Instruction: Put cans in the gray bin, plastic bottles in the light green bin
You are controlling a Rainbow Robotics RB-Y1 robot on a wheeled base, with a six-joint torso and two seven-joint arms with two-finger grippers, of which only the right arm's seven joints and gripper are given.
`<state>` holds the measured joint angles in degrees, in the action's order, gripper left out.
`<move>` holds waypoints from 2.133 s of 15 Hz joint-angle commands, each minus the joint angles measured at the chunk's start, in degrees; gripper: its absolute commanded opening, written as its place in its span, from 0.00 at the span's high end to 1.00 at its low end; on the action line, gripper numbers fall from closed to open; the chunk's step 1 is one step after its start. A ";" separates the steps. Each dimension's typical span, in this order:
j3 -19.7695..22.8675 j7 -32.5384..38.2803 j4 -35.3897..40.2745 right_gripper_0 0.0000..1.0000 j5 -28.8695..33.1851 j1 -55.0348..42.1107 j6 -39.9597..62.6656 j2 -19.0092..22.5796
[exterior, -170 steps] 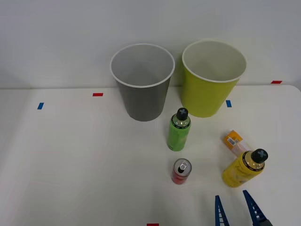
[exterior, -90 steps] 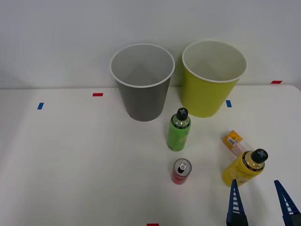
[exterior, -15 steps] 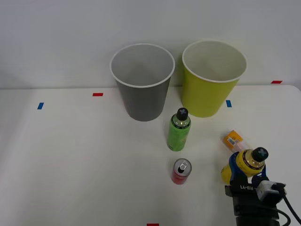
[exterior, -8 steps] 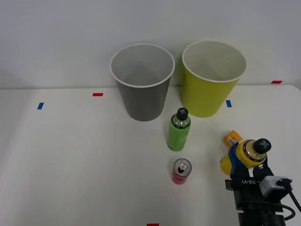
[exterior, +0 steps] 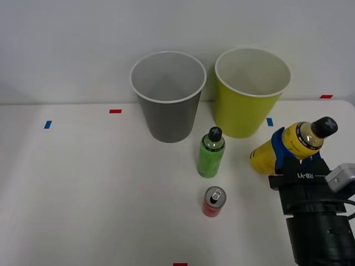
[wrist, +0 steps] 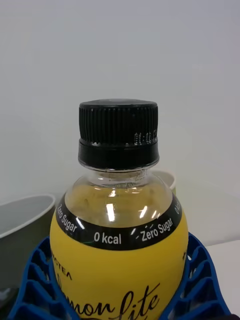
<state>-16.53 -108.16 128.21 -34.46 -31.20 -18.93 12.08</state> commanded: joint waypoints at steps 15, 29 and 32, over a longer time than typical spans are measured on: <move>19.51 2.08 6.35 0.91 -8.35 26.45 37.73 -13.08; 26.98 0.67 -17.29 0.93 -1.23 48.69 33.43 -13.08; 25.84 0.05 -17.29 0.93 0.18 48.07 33.52 -13.08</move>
<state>9.89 -107.78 110.93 -35.17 17.20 14.52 -1.00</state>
